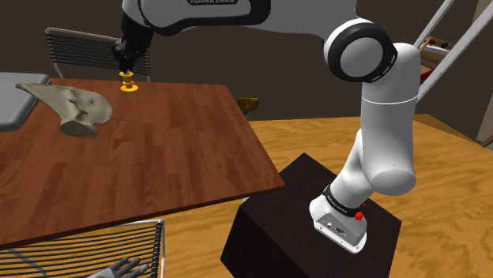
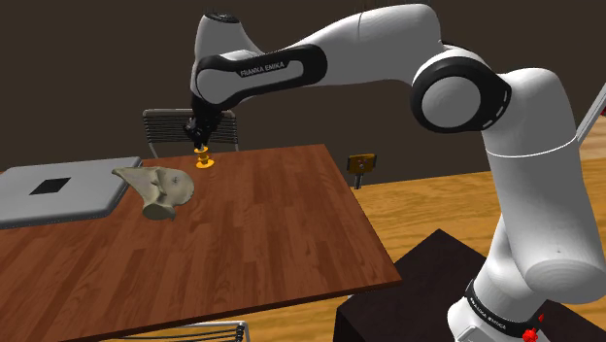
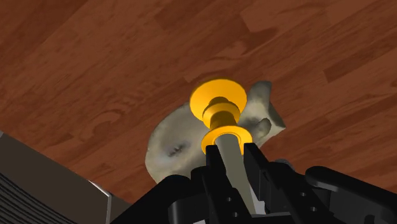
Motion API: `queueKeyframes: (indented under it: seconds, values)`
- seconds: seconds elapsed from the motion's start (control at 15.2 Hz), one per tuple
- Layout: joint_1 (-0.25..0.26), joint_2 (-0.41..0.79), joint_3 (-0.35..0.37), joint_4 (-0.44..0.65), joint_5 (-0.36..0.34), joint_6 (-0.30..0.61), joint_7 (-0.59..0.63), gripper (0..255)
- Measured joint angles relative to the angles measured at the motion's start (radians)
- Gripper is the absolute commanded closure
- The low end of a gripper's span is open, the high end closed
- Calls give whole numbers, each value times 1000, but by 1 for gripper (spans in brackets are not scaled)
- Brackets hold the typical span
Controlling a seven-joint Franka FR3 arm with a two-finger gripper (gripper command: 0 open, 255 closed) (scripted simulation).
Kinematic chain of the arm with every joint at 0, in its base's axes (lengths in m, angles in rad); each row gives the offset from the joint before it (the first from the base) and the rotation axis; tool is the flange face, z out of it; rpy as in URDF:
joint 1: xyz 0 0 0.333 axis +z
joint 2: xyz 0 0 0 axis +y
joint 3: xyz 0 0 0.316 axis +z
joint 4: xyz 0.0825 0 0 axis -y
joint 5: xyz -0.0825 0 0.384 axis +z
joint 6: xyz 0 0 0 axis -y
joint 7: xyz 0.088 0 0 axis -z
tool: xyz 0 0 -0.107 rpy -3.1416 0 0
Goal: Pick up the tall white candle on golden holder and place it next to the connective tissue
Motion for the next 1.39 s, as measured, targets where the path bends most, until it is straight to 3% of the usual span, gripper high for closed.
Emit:
queueKeyframes:
  seconds: [1.39]
  values:
    - [1,63,-3,-188,-4,250,5,255]
